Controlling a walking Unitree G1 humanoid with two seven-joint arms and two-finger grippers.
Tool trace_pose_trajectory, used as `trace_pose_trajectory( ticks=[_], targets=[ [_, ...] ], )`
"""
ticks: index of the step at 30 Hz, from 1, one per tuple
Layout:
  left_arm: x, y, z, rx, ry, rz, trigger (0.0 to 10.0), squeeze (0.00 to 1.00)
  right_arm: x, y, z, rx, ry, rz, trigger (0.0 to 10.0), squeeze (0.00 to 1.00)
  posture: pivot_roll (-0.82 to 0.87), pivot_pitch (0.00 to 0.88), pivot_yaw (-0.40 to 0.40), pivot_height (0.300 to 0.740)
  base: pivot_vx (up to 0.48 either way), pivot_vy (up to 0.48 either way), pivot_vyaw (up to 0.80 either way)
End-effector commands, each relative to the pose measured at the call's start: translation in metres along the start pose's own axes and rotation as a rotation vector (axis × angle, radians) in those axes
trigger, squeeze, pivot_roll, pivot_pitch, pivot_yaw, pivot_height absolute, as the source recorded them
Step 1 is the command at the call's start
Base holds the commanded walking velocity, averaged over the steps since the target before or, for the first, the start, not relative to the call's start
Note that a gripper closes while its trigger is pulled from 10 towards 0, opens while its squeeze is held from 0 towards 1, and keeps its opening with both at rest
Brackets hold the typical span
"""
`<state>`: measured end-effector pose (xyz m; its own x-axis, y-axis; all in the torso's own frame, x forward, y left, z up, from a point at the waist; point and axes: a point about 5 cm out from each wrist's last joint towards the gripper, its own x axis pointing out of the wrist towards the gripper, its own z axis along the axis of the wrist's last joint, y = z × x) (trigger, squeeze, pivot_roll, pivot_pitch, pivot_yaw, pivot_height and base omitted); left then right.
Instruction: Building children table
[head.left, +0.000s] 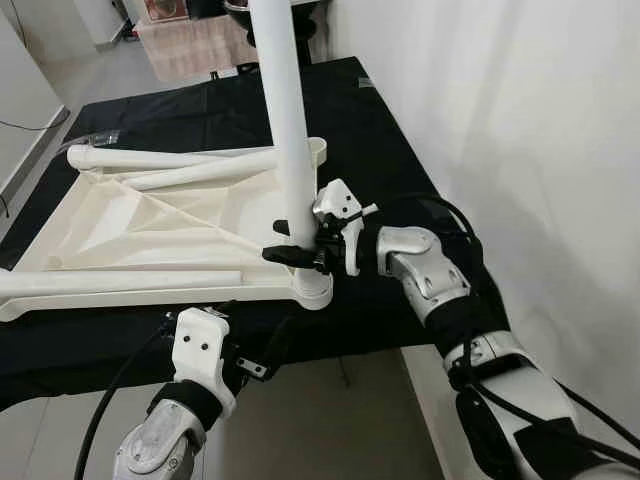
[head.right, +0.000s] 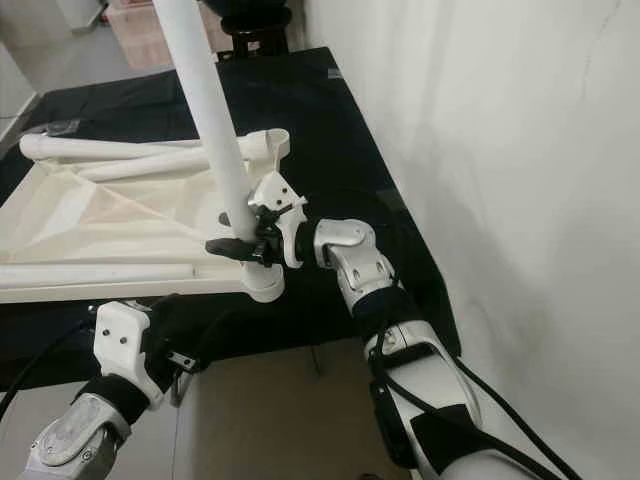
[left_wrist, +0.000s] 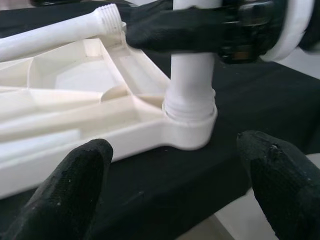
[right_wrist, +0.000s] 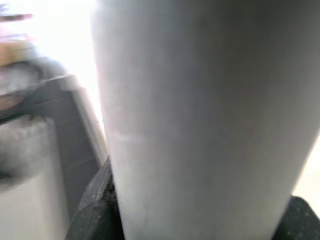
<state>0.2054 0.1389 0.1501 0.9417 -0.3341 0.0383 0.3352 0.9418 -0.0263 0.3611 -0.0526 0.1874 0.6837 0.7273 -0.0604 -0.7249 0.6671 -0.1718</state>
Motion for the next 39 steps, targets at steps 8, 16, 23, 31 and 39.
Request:
trace_pose_trajectory(
  ticks=[8,16,23,31,39],
  targets=[
    [0.001,0.005,-0.002,0.008,0.014,0.011,10.0,0.00,-0.034,0.015,-0.042,0.057,0.194,-0.402,0.0,0.00,-0.02,0.125,0.070,0.740,0.000,0.000,0.00],
    [0.003,0.006,-0.003,0.005,0.003,0.031,10.0,0.00,-0.016,0.024,-0.024,0.032,0.149,-0.262,10.0,1.00,-0.01,0.112,0.052,0.740,0.000,0.000,0.00],
    [0.004,0.006,-0.003,-0.004,0.004,0.025,10.0,0.00,-0.005,0.024,-0.003,0.057,-0.017,0.071,10.0,0.00,-0.02,0.106,0.058,0.740,0.000,0.000,0.00],
    [0.005,0.004,-0.004,-0.011,0.004,0.020,10.0,0.00,0.004,0.013,-0.012,-0.030,0.035,0.267,10.0,0.00,-0.01,0.099,0.057,0.740,0.000,0.000,0.00],
    [0.003,0.003,-0.006,-0.015,0.005,0.017,10.0,0.00,0.006,-0.006,-0.012,-0.019,0.069,0.256,0.0,0.00,0.00,0.094,0.056,0.740,0.000,0.000,0.00]
  ],
)
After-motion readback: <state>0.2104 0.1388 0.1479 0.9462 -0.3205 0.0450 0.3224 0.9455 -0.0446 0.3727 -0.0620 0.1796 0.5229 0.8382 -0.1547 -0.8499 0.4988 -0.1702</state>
